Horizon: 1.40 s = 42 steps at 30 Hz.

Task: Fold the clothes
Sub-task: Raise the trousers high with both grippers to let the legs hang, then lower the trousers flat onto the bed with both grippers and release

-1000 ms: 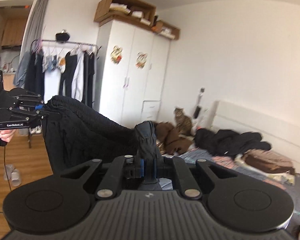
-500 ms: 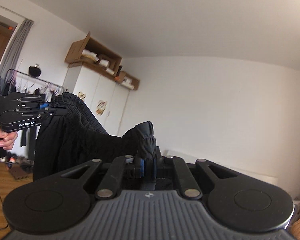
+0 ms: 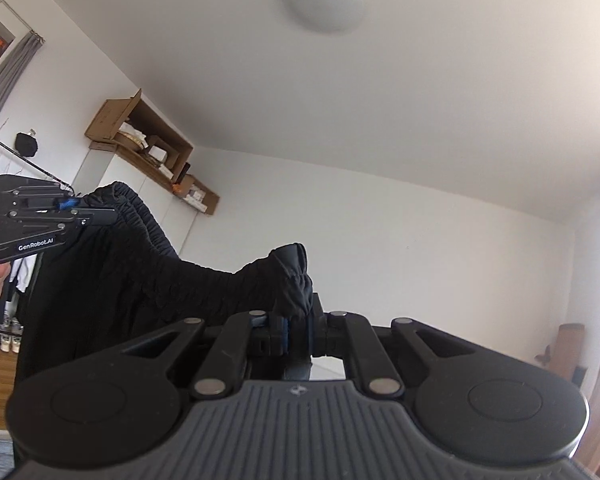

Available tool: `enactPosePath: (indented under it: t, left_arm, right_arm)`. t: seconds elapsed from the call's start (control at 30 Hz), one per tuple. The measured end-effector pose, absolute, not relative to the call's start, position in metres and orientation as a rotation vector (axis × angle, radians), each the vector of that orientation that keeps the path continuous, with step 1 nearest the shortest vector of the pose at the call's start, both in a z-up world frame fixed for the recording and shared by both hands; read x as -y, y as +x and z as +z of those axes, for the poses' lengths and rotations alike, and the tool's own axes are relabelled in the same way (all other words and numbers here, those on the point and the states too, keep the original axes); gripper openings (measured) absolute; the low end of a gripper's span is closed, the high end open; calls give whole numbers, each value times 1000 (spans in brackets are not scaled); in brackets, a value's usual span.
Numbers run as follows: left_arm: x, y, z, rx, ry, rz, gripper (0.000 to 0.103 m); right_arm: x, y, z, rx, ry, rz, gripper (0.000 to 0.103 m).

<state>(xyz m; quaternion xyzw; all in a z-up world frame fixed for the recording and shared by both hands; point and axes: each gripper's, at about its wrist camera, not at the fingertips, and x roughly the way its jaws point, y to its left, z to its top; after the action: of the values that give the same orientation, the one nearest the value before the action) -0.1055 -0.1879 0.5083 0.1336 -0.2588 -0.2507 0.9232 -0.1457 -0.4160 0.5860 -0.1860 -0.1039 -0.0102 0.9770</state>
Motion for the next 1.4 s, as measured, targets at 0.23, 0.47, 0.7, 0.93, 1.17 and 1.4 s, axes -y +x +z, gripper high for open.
enactPosePath:
  t: [0.23, 0.47, 0.7, 0.93, 1.17, 1.4]
  left_arm:
    - [225, -64, 519, 516, 254, -538, 9]
    - [303, 53, 486, 404, 290, -555, 9]
    - [378, 212, 417, 239, 316, -569, 9]
    - [486, 377, 363, 141, 383, -502, 9]
    - [594, 513, 309, 135, 437, -428, 9]
    - [665, 623, 247, 3, 457, -458, 9]
  right_arm:
    - [422, -117, 594, 196, -442, -60, 8]
    - [469, -9, 571, 101, -413, -82, 8]
    - [536, 154, 503, -43, -363, -109, 8]
    - [584, 321, 420, -145, -391, -174, 8]
    - [648, 421, 349, -139, -393, -254, 8]
    - [692, 514, 286, -237, -389, -271, 8]
